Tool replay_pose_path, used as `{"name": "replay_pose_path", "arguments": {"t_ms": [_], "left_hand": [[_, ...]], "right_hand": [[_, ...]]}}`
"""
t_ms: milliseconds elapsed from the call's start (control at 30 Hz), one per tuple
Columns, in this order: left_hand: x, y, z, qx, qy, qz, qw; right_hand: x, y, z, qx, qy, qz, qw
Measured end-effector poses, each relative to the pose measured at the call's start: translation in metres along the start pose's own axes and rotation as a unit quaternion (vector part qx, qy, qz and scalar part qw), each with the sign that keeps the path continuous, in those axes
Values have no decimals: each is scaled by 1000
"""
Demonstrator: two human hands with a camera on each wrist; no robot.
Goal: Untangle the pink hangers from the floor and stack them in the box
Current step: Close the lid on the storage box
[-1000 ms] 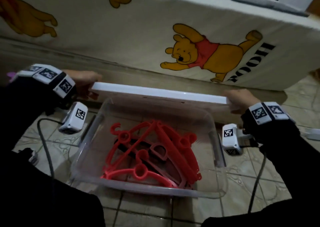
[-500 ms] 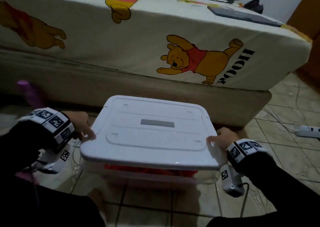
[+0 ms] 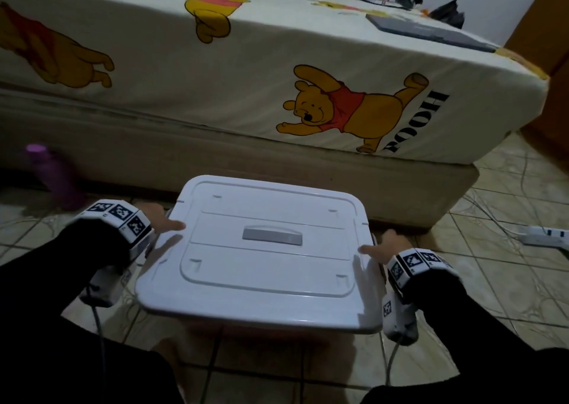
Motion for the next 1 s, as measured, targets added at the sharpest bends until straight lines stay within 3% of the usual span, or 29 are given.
{"name": "replay_pose_path", "arguments": {"t_ms": [67,167,367,500,700,800,1000], "left_hand": [[5,4,-10,2,6,7,1000],[24,9,-21,21,4,36,999],[30,15,-39,2,59,14,998],[29,17,-46,18,83,22,996],[19,24,-42,-12,127,11,992],[15,25,-41,-28,100,-1,995],[13,18,-48,-43,27,122,991]], "right_hand": [[0,-1,-9,20,13,-50,998],[12,-4,-14,49,-23,-81,995],[20,-11,-25,49,-55,-95,993],[17,-11,-30,47,-37,-125,990],[12,-9,-39,70,-20,-127,989],[11,-9,-40,72,-42,-108,991],[6,-13,-39,65,-84,-72,992]]}}
Point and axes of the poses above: each hand's wrist, its own z-axis away from the middle knuckle, its own x-axis out of the palm, y = z × x, the point moved 1 cm from there along -z, towards the middle knuckle, and after that the axes turned 6 degrees about y, right-handed, at the moved point
